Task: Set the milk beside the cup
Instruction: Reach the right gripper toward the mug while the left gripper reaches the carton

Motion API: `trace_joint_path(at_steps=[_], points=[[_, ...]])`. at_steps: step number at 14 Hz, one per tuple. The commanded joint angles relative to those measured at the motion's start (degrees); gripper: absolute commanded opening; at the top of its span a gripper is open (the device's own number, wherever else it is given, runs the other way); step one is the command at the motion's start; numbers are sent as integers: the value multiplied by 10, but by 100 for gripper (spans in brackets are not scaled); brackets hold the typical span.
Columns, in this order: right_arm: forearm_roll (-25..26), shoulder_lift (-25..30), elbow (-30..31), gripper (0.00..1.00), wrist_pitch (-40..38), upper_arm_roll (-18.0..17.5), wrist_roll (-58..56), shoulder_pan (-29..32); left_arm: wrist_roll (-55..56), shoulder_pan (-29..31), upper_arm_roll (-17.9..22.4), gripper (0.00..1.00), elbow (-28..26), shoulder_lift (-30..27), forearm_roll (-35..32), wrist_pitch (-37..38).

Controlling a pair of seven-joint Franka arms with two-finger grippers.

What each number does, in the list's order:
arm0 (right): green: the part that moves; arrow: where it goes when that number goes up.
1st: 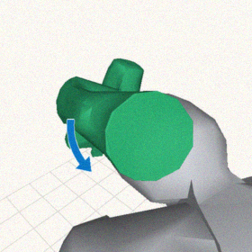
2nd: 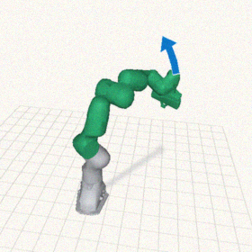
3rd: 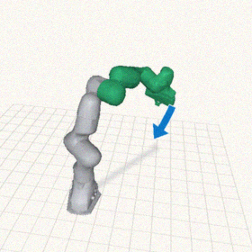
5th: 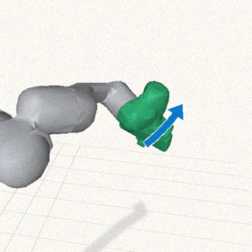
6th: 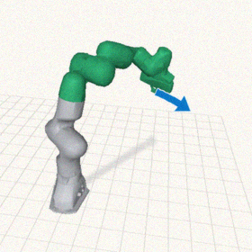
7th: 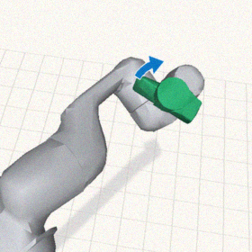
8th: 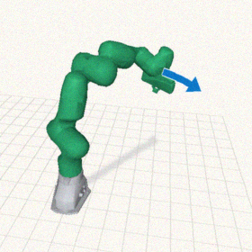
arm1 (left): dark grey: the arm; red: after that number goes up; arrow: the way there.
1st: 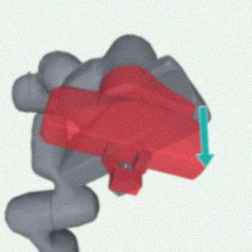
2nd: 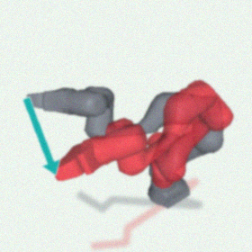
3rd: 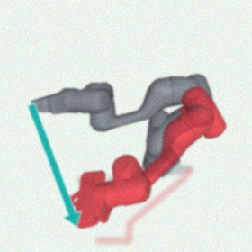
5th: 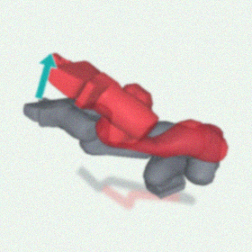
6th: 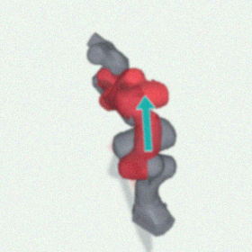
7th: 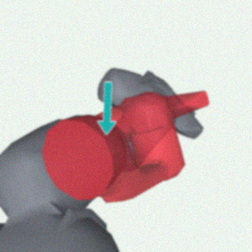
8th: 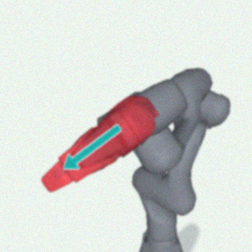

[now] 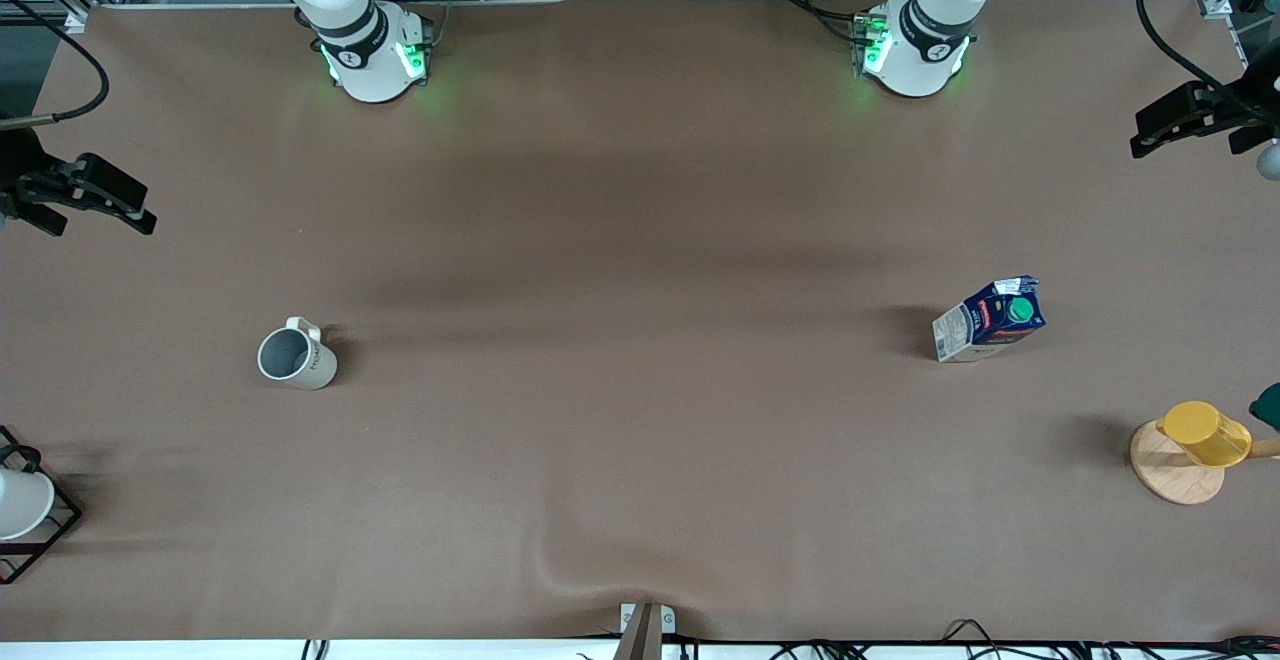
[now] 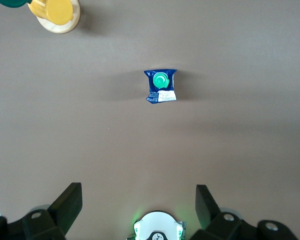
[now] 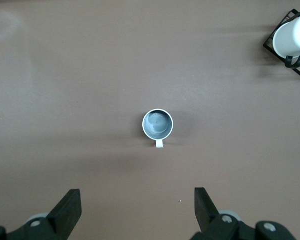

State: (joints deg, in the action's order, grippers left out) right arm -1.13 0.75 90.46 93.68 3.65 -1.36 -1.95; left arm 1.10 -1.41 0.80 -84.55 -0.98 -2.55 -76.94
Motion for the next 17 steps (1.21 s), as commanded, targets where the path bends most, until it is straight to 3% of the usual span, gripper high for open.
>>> trace_joint_path(at_steps=[1, 7, 12, 17], points=[[7, 7, 2, 100, -3, 0, 9, 2, -9, 1, 1, 100, 7, 2, 8, 0], [6, 1, 0, 100, 5, 0, 6, -3, -9, 4, -1, 100, -14, 33, 3, -14], [2, -53, 0, 100, 3, 0, 2, 5, -3, 11, -1, 100, -161, 39, 2, -210], [1, -124, 4, 100, 9, 3, -61, 34, 0, 19, -2, 100, -202, 94, 32, -292]])
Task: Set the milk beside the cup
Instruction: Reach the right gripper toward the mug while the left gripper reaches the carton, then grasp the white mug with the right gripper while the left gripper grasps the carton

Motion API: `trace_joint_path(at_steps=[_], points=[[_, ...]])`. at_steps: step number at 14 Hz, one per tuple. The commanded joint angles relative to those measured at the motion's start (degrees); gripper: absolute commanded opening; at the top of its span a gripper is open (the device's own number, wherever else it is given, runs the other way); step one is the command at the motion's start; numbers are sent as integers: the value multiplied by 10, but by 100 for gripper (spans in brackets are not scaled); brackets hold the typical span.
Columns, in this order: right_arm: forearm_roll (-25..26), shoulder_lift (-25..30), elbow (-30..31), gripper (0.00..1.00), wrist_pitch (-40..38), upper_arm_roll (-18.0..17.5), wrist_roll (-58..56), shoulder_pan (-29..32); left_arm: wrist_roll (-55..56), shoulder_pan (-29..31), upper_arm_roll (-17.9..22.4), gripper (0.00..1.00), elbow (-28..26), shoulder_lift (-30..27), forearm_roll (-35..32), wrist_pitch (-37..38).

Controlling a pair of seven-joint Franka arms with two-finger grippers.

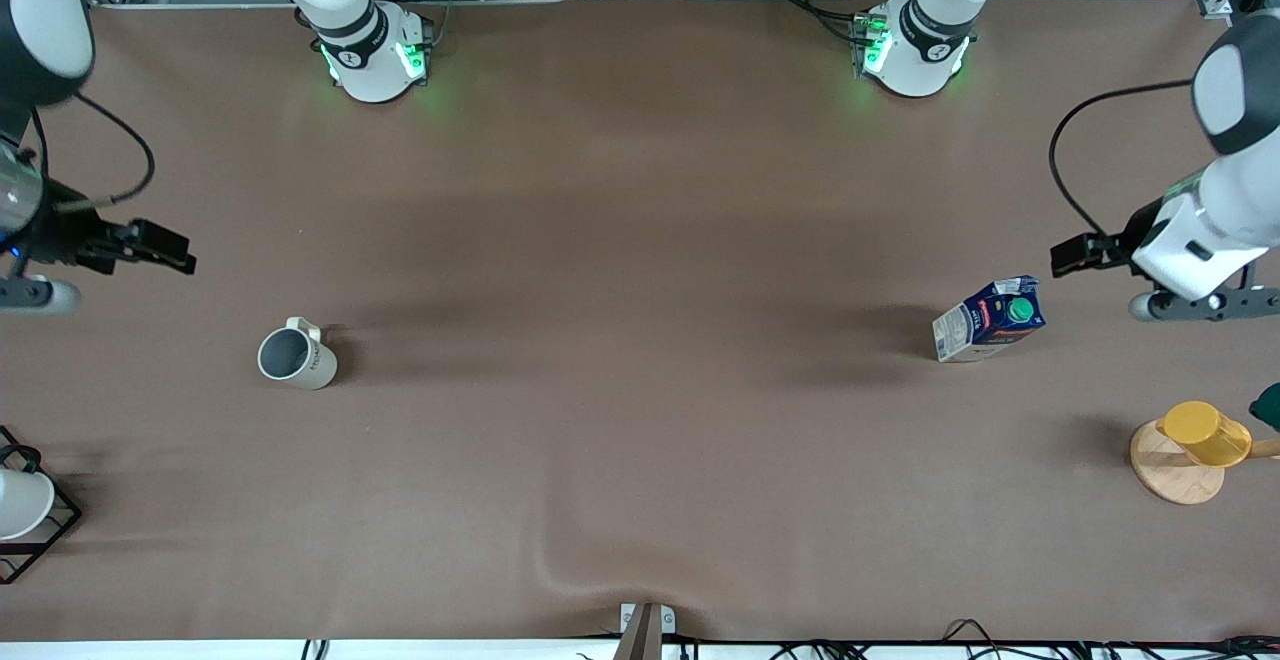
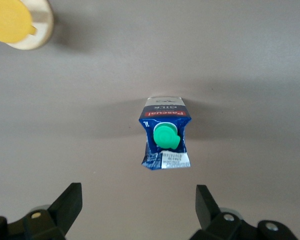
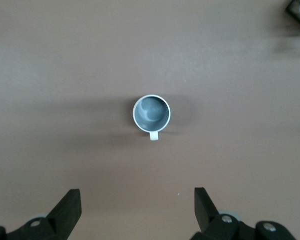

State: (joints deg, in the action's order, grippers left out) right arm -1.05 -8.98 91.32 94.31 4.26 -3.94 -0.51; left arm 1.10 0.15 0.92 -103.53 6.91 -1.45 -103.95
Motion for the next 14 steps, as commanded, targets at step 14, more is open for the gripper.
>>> trace_joint_path(at_steps=[14], points=[[-7, -126, 146, 100, 262, -5, -62, 44, 1, -6, -4, 100, -12, 108, 19, -78]])
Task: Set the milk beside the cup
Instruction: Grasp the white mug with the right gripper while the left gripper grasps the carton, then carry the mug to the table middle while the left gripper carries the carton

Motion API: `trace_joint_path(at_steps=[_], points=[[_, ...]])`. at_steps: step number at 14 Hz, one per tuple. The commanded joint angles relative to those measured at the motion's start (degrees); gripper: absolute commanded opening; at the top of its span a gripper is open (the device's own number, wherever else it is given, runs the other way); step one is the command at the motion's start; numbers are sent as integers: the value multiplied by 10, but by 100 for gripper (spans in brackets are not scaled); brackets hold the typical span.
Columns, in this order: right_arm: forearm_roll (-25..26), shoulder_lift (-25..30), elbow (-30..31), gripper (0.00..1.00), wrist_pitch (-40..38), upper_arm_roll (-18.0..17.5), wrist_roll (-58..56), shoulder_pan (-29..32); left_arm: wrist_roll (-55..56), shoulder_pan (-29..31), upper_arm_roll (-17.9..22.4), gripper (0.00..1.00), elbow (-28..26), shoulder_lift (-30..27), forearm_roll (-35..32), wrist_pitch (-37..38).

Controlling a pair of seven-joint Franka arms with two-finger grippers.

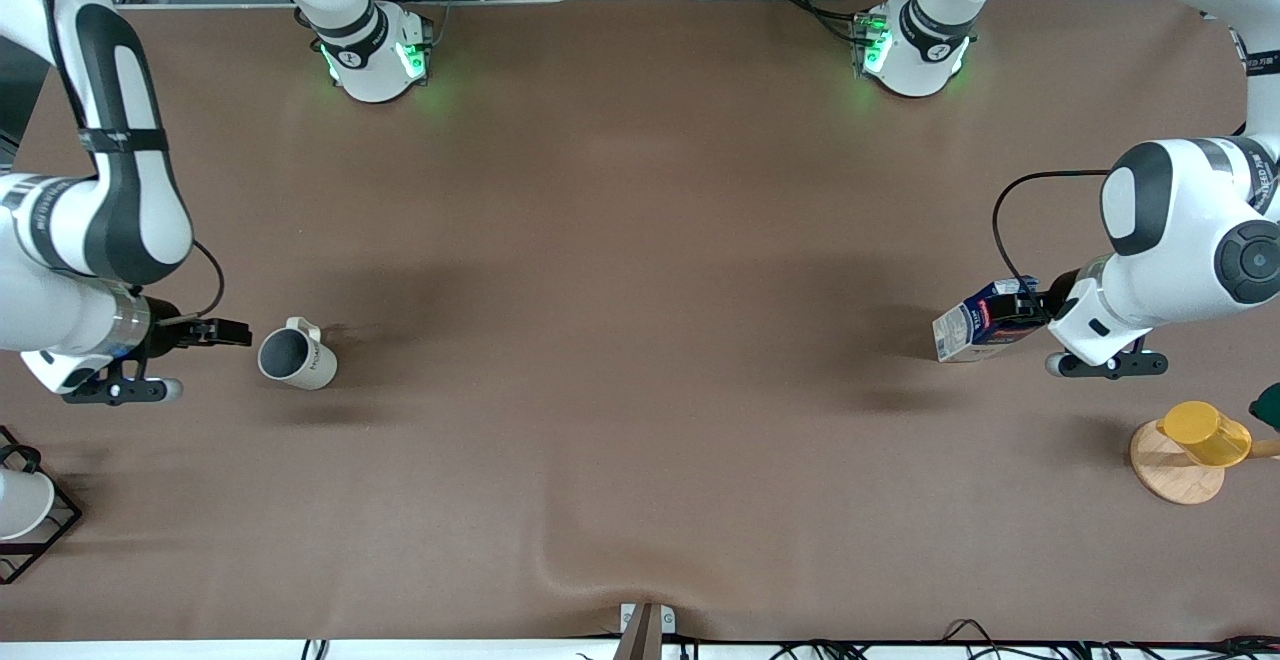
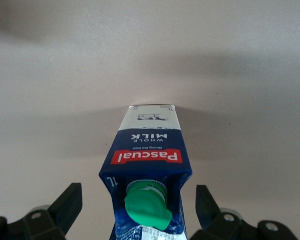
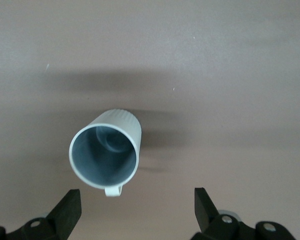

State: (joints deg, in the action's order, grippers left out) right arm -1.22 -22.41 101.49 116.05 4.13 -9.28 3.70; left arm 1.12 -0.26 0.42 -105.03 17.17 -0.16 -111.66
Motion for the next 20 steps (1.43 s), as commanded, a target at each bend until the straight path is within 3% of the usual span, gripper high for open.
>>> trace_joint_path(at_steps=[1, 4, 5, 7, 9, 11, 13, 15, 20], points=[[-5, 8, 61, 100, 65, -4, -8, 1, 1, -2, 1, 100, 2, 5, 6, 4], [-6, -15, 72, 99, 100, -6, -8, 2, 2, -4, 1, 73, 4, 6, 6, 7], [-6, -21, 72, 91, 108, -6, -9, 3, 2, -4, 1, 64, 4, 9, 6, 7], [-12, -31, 73, 66, 110, -7, -8, 0, 2, -3, 1, 44, 5, 9, 7, 7], [-35, -46, 73, 37, 129, -6, -8, -6, 4, -4, 1, 33, 6, 9, 8, 7], [-35, -49, 72, 0, 137, -7, -4, -8, 13, -3, 0, 32, 9, 8, 10, 7], [-36, -48, 71, 0, 130, -7, -1, -10, 15, -4, -1, 32, 18, 5, 10, 7], [-43, -46, 51, 0, 99, -7, 9, -17, 18, -3, -9, 25, 24, -4, 10, 10], [-49, -29, -22, 0, -4, -10, 151, -90, 19, -4, -29, 25, 75, -10, 6, 72]])
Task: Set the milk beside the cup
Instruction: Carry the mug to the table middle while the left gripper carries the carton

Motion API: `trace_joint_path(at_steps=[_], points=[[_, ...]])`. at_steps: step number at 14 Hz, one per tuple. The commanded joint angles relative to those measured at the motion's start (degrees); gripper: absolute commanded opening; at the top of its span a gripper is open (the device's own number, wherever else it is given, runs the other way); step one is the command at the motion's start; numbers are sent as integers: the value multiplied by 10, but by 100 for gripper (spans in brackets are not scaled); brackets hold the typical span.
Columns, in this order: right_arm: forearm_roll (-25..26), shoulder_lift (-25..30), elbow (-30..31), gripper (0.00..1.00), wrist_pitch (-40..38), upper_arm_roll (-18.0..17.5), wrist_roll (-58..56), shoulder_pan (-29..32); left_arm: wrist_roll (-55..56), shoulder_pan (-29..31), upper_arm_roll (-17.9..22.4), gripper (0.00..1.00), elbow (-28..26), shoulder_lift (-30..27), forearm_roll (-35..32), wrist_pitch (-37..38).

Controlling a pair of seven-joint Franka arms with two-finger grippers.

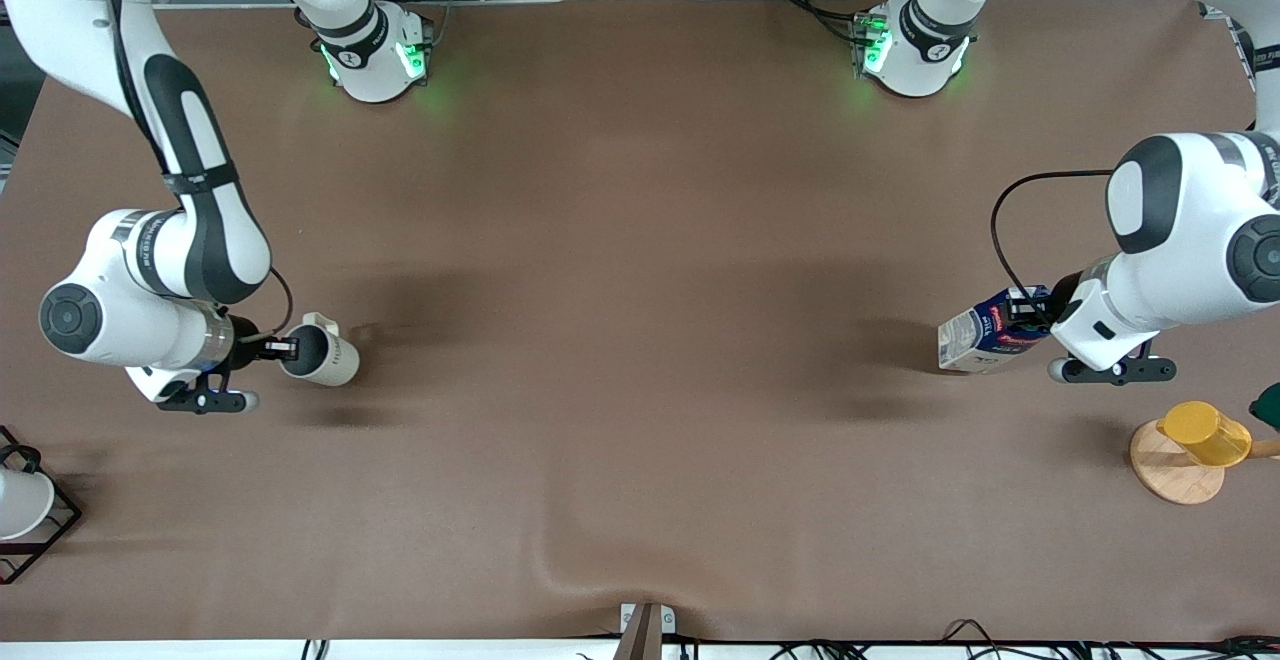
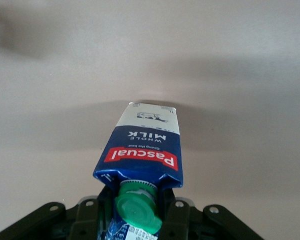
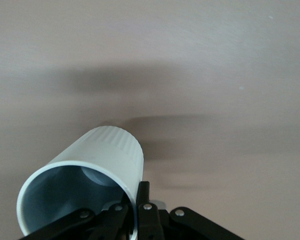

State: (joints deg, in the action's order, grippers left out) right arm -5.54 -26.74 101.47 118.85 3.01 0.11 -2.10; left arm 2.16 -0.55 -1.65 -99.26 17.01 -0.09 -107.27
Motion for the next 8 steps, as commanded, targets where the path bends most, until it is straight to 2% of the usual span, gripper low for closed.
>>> trace_joint_path(at_steps=[1, 4, 8], points=[[-15, 20, -29, 0, -38, 0, 93, -50, 8, -2, -10, 25, 25, -11, 4, 37], [-58, 20, -57, 0, -48, 0, 193, -114, 7, -2, -12, 25, 39, -22, 6, 71], [-63, 8, -85, 0, -38, 1, 409, -233, 8, -1, -35, 25, 49, -36, 9, 108]])
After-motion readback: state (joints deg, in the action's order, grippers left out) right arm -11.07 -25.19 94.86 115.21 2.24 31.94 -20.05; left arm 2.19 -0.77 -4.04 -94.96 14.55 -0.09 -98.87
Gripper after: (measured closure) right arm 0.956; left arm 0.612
